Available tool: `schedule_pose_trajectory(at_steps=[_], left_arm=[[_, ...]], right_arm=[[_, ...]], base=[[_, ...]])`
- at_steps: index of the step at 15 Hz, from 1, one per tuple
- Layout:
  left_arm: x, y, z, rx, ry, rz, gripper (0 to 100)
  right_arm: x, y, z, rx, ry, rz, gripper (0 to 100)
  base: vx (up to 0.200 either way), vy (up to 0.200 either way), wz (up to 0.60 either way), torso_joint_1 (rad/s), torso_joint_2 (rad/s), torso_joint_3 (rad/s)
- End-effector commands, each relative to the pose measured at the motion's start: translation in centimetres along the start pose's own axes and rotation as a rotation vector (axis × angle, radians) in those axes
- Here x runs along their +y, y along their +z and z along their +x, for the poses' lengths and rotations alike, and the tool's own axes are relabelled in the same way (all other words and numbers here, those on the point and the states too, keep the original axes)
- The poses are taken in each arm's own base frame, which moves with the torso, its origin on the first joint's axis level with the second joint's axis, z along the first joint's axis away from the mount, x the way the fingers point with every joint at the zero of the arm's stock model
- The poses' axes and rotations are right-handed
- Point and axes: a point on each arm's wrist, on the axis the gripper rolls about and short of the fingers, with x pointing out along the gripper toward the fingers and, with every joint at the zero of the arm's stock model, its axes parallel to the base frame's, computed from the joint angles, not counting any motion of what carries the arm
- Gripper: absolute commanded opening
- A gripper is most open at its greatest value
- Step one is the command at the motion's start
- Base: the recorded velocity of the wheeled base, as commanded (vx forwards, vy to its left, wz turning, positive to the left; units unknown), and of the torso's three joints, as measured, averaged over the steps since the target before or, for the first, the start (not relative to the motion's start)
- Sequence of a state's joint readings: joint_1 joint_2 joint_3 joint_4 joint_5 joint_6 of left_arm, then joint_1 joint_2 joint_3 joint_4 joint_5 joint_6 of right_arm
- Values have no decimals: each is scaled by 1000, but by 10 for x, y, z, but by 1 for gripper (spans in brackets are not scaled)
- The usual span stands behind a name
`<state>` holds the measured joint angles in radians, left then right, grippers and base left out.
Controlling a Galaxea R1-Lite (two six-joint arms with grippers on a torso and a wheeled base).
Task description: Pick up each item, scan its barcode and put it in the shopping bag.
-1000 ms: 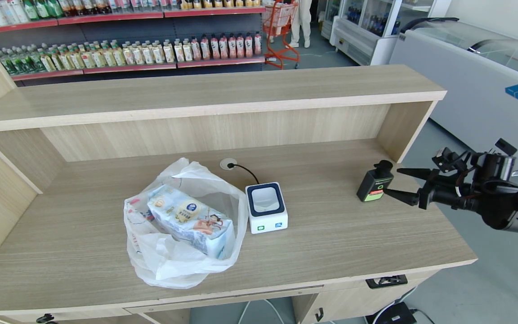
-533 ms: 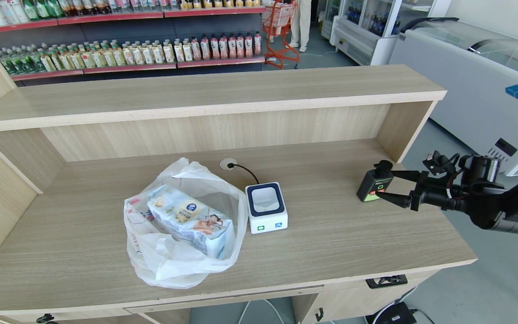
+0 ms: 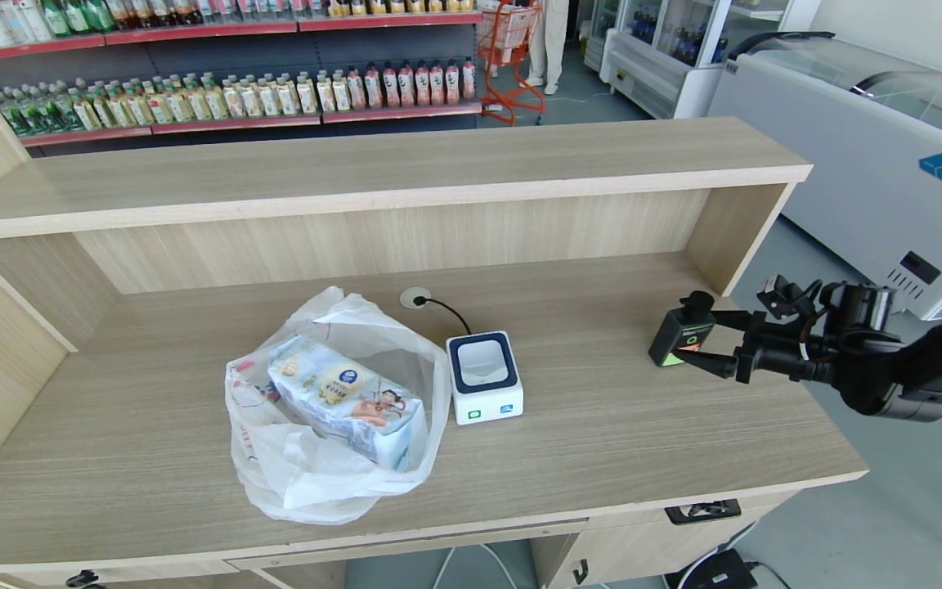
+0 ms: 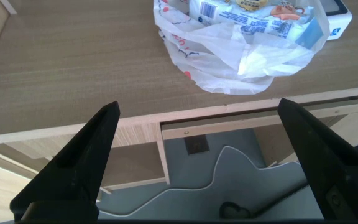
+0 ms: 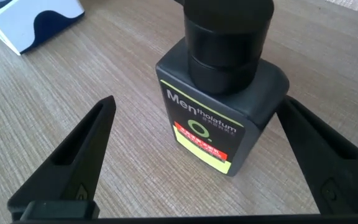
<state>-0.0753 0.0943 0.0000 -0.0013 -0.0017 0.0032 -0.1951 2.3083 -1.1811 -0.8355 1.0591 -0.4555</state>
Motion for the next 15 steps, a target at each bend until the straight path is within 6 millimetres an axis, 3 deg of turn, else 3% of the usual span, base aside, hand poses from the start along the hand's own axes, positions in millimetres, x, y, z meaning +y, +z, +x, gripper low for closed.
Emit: schedule_pose_trajectory(at_steps=[1,10,11,15], left_arm=[[0,0,0,1,0,0,100],[0,0,0,1,0,0,100],[0,0,0,1,0,0,100],[0,0,0,1,0,0,100]], right_arm=[[2,1,5,-4,14,-3,100],[5,-1,12,-16,57,3,100],[5,-1,12,-13,58,8,0],[6,0,11,-14,60,3,0]], base=[[0,0,0,0,0,0],[0,0,0,0,0,0],[0,0,0,0,0,0],[0,0,0,0,0,0]])
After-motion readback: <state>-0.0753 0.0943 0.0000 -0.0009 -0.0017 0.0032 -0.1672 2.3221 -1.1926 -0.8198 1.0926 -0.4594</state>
